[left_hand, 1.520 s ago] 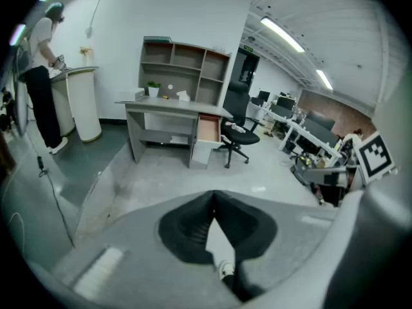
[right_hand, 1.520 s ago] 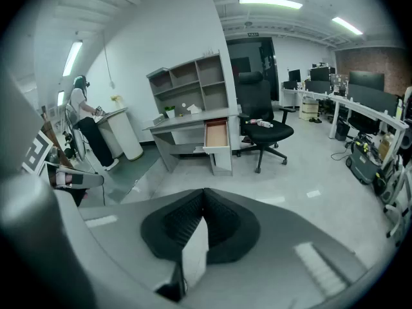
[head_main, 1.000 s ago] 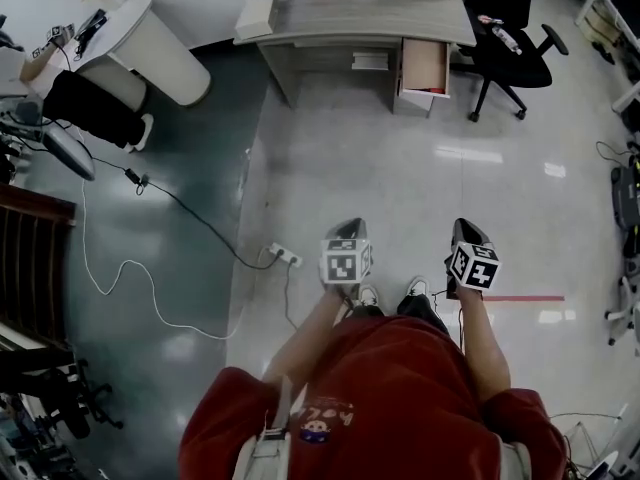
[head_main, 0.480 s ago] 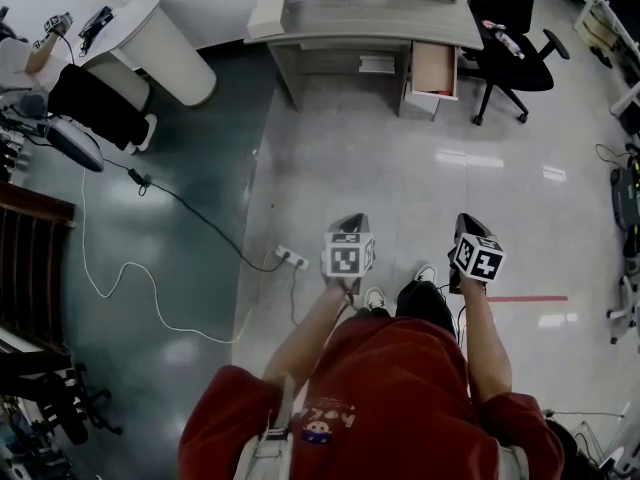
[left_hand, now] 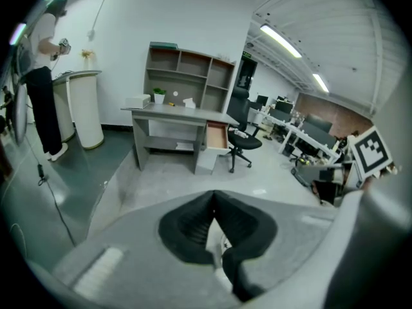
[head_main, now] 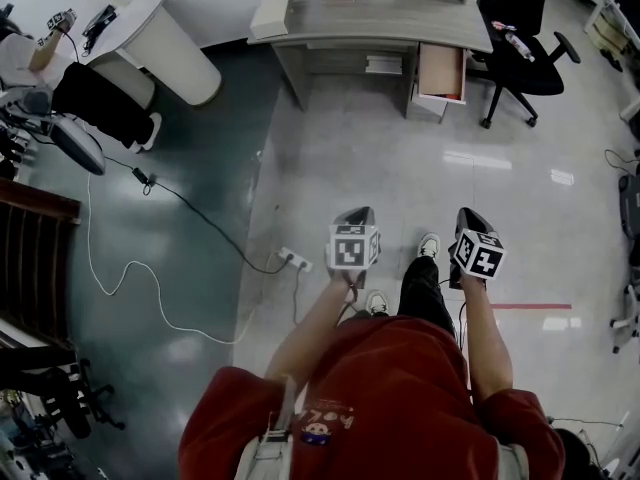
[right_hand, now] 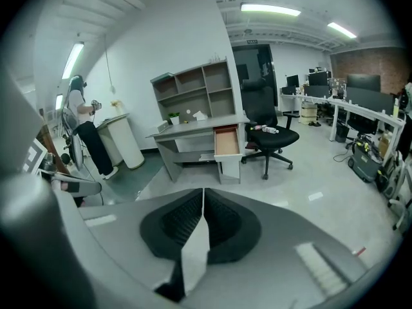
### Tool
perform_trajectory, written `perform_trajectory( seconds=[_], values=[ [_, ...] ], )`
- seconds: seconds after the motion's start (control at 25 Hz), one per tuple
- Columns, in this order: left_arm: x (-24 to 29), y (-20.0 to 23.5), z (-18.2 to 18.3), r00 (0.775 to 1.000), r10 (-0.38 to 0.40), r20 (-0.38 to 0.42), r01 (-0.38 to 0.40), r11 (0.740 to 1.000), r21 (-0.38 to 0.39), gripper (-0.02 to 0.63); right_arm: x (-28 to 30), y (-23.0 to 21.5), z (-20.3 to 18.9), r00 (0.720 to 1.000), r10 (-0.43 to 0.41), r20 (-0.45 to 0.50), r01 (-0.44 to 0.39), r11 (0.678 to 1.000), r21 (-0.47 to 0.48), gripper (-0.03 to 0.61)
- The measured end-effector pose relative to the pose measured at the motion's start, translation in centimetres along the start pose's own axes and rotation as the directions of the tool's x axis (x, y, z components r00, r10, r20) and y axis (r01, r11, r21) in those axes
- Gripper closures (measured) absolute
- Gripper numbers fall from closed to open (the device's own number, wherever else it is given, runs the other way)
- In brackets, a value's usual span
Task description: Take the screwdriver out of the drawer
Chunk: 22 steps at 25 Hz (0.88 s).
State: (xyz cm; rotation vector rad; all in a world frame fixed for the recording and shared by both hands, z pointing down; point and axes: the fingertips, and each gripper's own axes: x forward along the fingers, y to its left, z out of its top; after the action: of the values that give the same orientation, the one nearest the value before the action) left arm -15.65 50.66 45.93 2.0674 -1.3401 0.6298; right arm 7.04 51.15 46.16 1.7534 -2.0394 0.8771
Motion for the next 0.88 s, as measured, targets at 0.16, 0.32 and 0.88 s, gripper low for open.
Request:
perform_trajectory(
  seconds=[0.16,0.32,0.88],
  values=[
    [2.8,-0.5,2.6,1.000,-0.001,-0.003,0.002,1.000,0.007,0.614,2.7,-1.3,1.4,1.000,0.010,-0.010,-0.010,1.000,-0.008,0.517],
    [6.3,-1.4,5.1,1.000,0.004,-0.014,-0.004,1.000,0.011,0.614,5.7,-3.8,3.1,1.000,0.006,-0.021,-0.007,1.000,-0.005,0.458],
    [19.5,-5.9,15.8,0.997,0.026,-0.076,-0.025,0.999,0.021,0.614,16.1,-14.9,13.2,0.999,0.005,-0.033,-0.005,1.000,0.012,0.334]
  ],
)
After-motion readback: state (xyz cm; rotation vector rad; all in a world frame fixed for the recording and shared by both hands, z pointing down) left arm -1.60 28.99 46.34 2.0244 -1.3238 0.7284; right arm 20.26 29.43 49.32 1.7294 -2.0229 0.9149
